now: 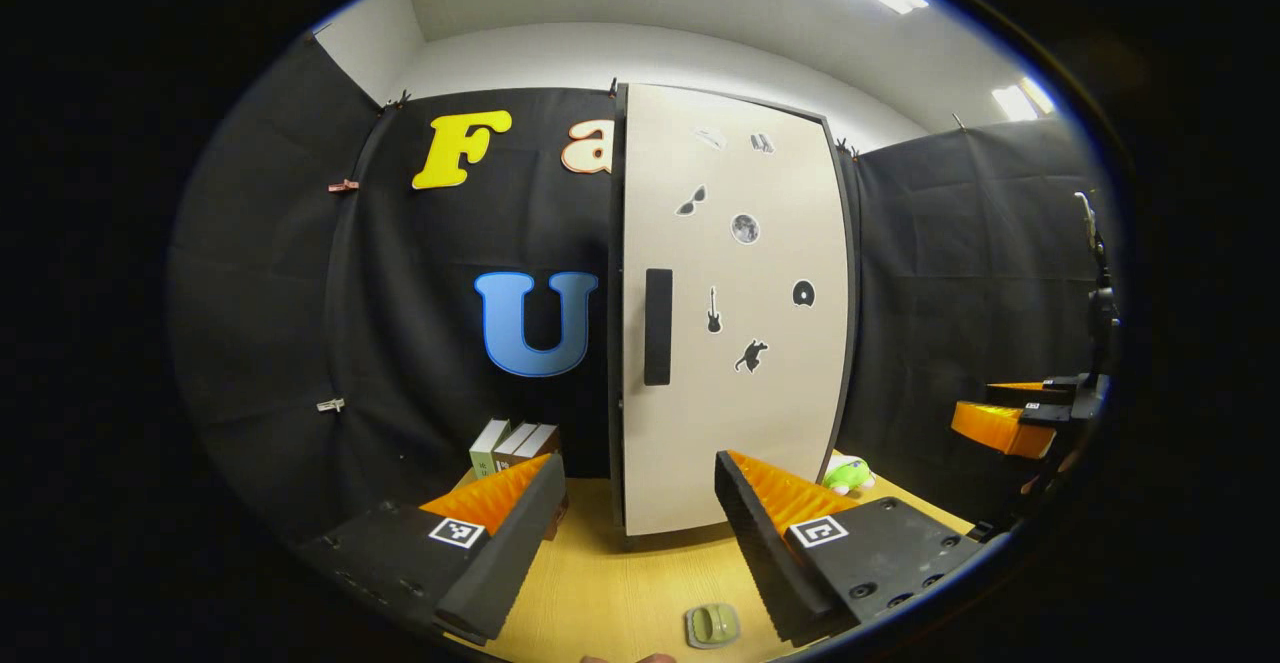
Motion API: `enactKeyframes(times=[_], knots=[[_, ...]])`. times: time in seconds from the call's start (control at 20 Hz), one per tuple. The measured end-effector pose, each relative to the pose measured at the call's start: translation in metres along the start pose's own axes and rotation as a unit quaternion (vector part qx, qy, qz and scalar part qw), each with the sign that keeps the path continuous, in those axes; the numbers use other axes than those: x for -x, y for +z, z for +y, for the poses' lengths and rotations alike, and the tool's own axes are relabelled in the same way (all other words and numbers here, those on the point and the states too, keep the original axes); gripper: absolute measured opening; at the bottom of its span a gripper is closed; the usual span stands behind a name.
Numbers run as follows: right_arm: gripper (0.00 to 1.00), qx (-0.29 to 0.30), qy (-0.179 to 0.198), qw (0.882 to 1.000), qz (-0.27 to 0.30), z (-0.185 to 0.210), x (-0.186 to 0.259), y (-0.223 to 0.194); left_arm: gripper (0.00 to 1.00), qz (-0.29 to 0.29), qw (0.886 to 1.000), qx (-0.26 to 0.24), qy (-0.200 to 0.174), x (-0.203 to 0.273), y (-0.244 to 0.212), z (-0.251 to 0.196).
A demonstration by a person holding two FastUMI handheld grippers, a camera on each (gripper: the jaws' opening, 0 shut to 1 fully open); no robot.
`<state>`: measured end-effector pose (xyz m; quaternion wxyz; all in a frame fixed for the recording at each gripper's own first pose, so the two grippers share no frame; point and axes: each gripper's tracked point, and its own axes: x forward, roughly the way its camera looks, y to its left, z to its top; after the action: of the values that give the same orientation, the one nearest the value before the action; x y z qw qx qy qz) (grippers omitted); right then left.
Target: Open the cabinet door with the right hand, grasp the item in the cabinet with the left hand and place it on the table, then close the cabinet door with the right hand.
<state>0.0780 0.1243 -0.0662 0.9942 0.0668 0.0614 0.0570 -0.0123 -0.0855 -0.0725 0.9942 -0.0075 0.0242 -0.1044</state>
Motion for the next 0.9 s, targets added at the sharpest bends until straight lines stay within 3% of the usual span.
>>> enactKeyframes(times=[0.9], knots=[[0.98,-0.003,0.002,1.000,0.000,-0.0059,-0.0083,-0.0004,0.95,0.000,1.000,0.001,0.001,-0.0076,0.0013,-0.0054]])
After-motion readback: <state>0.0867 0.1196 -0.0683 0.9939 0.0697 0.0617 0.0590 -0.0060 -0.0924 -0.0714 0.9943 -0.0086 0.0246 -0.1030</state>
